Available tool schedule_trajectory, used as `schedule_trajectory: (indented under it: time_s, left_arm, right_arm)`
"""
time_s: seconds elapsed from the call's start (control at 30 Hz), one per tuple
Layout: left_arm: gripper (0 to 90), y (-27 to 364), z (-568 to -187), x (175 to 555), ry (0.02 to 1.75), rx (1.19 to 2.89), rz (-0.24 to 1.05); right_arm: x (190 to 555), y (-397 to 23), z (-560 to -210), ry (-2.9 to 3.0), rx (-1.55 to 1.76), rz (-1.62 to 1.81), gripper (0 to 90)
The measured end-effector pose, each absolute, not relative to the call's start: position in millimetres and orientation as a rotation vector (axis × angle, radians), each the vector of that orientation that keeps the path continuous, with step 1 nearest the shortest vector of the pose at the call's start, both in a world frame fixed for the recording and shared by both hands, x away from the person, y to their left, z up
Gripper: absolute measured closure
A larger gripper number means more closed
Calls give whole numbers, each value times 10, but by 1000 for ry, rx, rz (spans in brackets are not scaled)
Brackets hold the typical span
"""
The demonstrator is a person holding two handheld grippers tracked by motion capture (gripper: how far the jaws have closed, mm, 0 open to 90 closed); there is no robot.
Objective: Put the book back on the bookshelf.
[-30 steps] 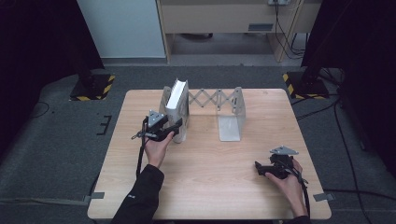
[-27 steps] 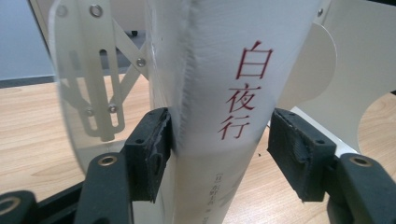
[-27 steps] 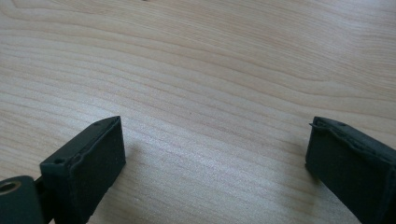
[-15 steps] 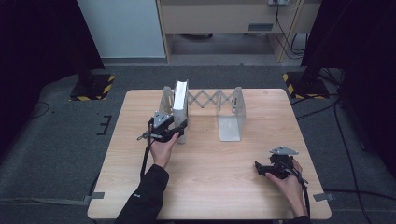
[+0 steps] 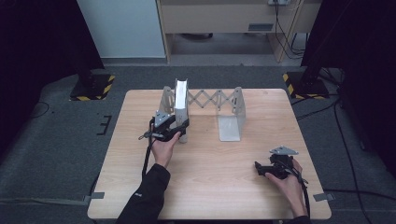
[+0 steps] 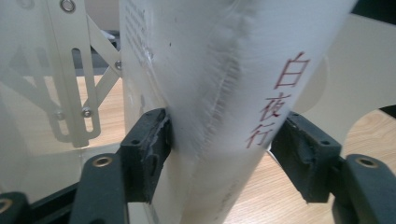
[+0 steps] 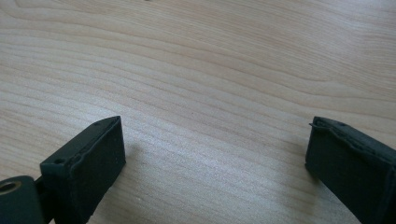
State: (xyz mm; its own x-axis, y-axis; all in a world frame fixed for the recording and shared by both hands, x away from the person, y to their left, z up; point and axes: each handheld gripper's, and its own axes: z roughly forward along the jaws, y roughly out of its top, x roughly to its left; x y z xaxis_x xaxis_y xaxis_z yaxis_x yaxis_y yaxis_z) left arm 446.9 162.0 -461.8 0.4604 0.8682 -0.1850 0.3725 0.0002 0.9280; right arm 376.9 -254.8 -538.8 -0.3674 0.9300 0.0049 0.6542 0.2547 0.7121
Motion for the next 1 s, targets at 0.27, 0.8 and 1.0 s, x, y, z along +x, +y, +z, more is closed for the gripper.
schedule_trajectory:
  time_s: [0.27, 0.8, 1.0]
  left_arm:
    - [283, 1730, -4577, 4201, 1068, 1695, 519]
    - [209, 2078, -4970, 3704, 1068, 1861, 401]
    - [190, 2322, -5163, 3604, 1138, 1934, 446]
  right_arm:
    - [3769, -2548, -5388, 2113, 1441, 888, 52]
    - [3727, -2602, -5352, 2075, 1391, 893, 252]
    - [3710, -2615, -5301, 2041, 1381, 912, 245]
